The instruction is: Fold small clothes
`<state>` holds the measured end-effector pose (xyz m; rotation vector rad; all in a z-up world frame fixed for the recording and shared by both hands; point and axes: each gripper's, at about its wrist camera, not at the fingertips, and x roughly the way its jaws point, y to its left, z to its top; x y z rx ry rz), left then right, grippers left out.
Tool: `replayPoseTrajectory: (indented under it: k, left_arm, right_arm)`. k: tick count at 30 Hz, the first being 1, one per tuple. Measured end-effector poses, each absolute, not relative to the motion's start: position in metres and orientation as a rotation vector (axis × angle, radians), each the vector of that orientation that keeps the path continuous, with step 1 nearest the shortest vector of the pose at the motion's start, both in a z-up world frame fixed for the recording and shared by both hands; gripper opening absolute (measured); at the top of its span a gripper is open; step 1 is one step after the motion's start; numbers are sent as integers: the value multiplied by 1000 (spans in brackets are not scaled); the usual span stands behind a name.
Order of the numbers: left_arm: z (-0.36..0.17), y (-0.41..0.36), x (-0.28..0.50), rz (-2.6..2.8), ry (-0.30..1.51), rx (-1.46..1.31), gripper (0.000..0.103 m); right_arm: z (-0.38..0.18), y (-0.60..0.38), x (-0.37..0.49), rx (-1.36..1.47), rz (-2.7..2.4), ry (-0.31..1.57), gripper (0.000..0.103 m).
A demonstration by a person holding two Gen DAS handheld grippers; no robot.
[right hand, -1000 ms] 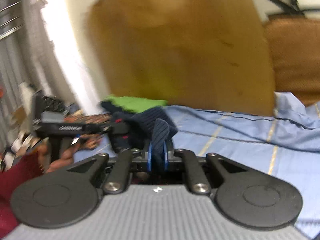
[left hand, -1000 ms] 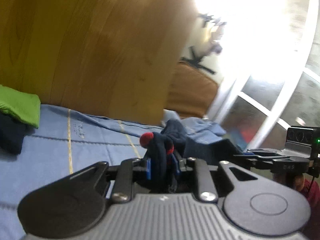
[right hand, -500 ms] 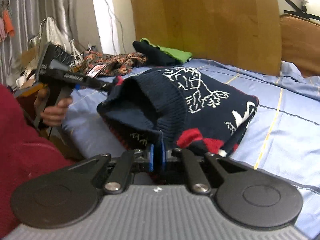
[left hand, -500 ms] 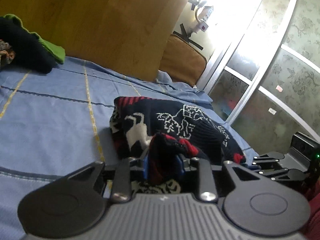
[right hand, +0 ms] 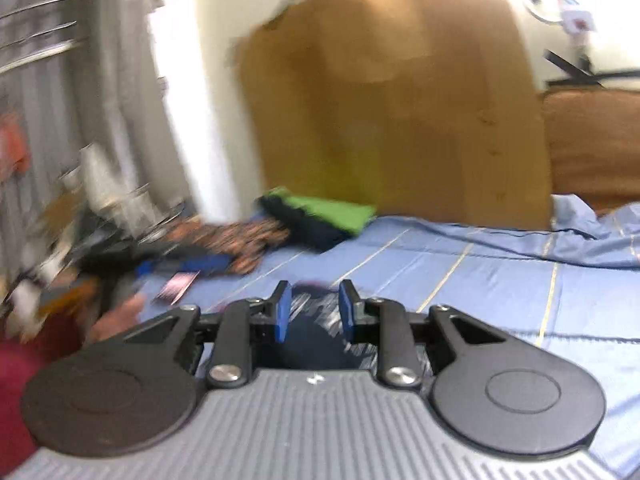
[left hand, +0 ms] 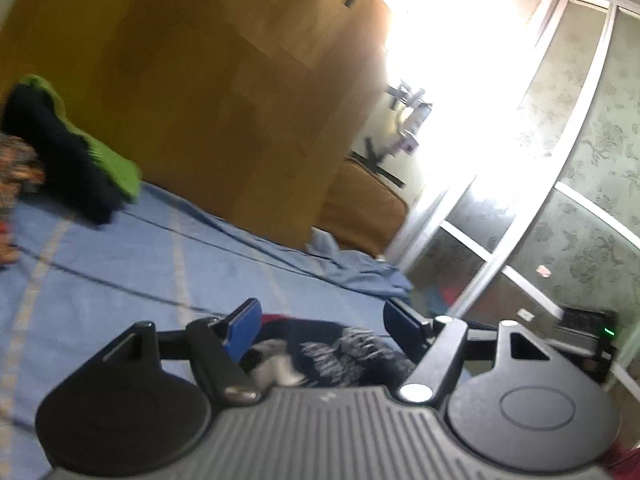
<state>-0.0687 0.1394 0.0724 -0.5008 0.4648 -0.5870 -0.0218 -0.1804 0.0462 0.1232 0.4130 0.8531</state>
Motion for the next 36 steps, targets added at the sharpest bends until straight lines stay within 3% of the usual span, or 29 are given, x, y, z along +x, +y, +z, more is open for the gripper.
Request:
replayPoseTrajectory:
  k: [4, 7, 9, 14, 19, 24, 25, 26, 28, 30, 32, 34, 36]
  left_arm:
    - [68, 100, -51, -624, 506, -423, 51]
    - [54, 85, -49, -661, 573, -359, 33]
    - [41, 78, -52, -681, 644, -293, 15]
    - [13, 71, -73, -698, 691, -210, 15]
    - [1, 74, -53, -695, 710, -286, 12]
    - [7, 70, -46, -698, 742, -277, 12]
    - [9, 71, -46, -703, 752, -283, 13]
    - [12, 72, -46, -708, 759, -294, 19]
    - [23, 80, -54, -729, 734, -305, 39]
    - [35, 90, -65, -719, 677, -291, 79]
    - [46, 102, -72, -673, 622, -281, 101]
    - [50, 114, -70, -651, 613, -316, 103]
    - [46, 124, -59, -632, 650, -377, 103]
  right_arm:
    - [26, -128, 22, 100, 798, 502, 28]
    - [4, -109, 26, 17, 850, 633, 25]
    - [-11, -110, 12, -37, 878, 708, 25]
    - [-29, -136, -28, 4, 906, 709, 24]
    - [-43, -134, -29, 88, 867, 646, 13]
    - [-40, -141, -28, 122, 869, 650, 13]
    - [-37, -144, -28, 140, 871, 663, 17]
    - [-35, -148, -29, 164, 881, 671, 20]
    - [-24, -161, -35, 238, 908, 661, 36]
    - [-11, -181, -44, 313, 918, 613, 56]
    - [-2, -205, -52, 378, 871, 568, 70]
    - [-1, -229, -56, 448, 783, 550, 83]
    - [-8, -246, -53, 517, 697, 586, 85]
